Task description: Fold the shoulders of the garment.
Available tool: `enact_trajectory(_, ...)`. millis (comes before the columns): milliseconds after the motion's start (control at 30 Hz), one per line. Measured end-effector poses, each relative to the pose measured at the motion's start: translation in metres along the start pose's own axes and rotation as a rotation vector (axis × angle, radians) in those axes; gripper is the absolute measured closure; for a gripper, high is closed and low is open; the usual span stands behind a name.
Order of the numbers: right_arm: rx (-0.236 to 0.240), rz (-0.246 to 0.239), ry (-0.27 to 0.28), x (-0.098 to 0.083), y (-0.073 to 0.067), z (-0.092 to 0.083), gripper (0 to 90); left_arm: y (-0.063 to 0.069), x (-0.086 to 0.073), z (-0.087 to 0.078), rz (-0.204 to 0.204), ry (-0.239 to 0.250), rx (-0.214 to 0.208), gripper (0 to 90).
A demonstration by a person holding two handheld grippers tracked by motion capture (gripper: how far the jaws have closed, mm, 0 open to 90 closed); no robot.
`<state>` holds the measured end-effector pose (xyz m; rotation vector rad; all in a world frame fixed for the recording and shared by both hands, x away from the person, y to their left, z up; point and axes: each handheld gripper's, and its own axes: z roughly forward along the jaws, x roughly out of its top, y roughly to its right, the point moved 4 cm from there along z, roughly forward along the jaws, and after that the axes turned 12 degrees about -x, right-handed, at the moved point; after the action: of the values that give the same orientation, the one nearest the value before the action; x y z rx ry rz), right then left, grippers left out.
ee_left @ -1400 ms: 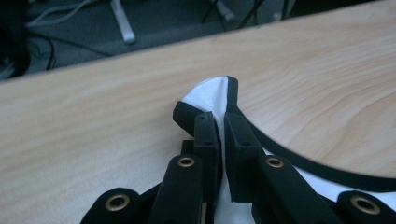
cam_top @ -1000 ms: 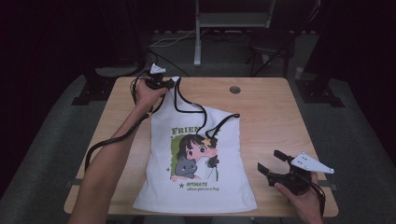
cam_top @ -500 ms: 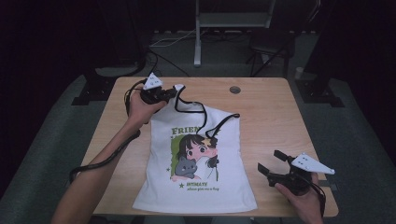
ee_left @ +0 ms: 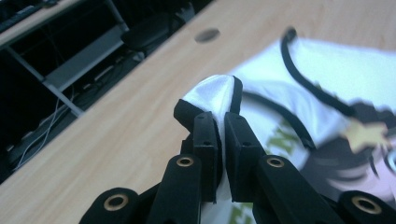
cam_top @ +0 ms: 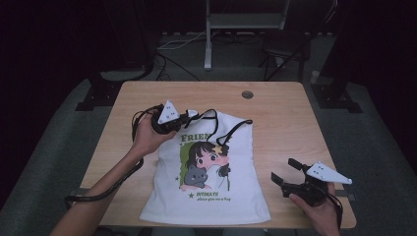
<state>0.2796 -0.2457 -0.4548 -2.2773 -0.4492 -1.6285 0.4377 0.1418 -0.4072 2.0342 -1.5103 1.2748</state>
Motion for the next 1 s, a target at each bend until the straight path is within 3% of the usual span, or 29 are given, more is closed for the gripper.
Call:
enact_trajectory(133,0.001,0.003,0.0,0.0,0.0,0.0,13.4,0.008,-0.015,0.005,0.033,-0.041,-0.011,82.7)
enact_trajectory(167,0.002,0.0,-0.001,0.0,0.0,0.0,13.4,0.013,-0.023,0.007,0.03,-0.05,-0.028,82.3)
enact_trajectory(500,0.003,-0.002,0.0,0.0,0.0,0.0,13.4,0.033,-0.043,0.003,0.023,-0.062,-0.079,74.9)
enact_trajectory(700,0.004,-0.005,0.002,0.0,0.0,0.0,13.4,0.034,-0.04,-0.006,0.041,-0.049,-0.067,67.4)
enact_trajectory(1000,0.005,-0.006,-0.004,0.0,-0.001,0.0,13.5,0.045,-0.027,0.012,0.109,-0.061,-0.145,59.7)
